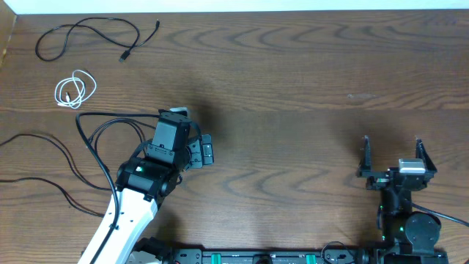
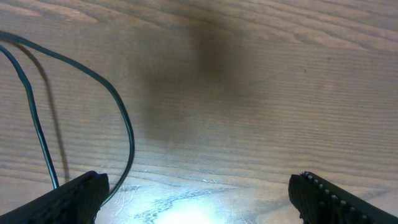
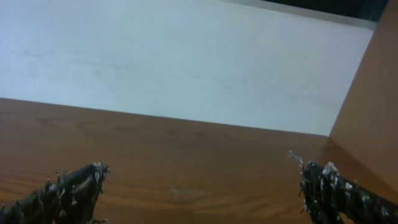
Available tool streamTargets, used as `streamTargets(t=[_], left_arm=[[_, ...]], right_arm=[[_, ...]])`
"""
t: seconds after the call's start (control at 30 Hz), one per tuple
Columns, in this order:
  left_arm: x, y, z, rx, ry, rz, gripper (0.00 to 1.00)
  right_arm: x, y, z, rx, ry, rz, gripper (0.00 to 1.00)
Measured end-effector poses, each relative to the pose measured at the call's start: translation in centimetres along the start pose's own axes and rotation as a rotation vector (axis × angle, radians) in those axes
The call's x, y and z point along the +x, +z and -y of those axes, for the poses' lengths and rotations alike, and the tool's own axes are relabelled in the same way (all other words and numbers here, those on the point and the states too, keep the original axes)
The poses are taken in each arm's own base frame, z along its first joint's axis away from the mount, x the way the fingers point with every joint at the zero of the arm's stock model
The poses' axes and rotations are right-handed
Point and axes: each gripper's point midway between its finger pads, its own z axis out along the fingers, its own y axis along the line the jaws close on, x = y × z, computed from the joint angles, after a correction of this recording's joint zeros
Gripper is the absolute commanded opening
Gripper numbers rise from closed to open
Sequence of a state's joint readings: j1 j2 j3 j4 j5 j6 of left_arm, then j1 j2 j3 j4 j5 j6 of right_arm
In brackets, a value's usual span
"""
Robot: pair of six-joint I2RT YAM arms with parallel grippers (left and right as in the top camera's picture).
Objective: Untangle cables
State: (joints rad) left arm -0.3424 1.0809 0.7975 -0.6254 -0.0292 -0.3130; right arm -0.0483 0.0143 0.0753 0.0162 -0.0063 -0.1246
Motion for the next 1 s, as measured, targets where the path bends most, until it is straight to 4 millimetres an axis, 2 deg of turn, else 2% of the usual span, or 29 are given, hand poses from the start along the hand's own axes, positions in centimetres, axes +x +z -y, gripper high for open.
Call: streamTargets(t=[0.23,0.4,0.5,1.0], left_arm=[[0.0,0.0,0.0,0.0,0.0,0.0,0.98],[0.0,0.0,0.0,0.0,0.0,0.0,0.98],[0.0,0.0,0.0,0.0,0.0,0.0,0.98],[0.0,0.0,0.0,0.0,0.0,0.0,0.98]], right_arm=[[2.7,0.3,-0.6,-0.02,0.001,-0.047,0.99],[3.6,0.2,-0.8,-0.024,0.003,-0.079,0.99],[5.3,0.0,-1.1,-0.039,0.017,-0.146,0.99],[5.3,0.0,-1.7,-0.057,0.054,-0.149,0.99]])
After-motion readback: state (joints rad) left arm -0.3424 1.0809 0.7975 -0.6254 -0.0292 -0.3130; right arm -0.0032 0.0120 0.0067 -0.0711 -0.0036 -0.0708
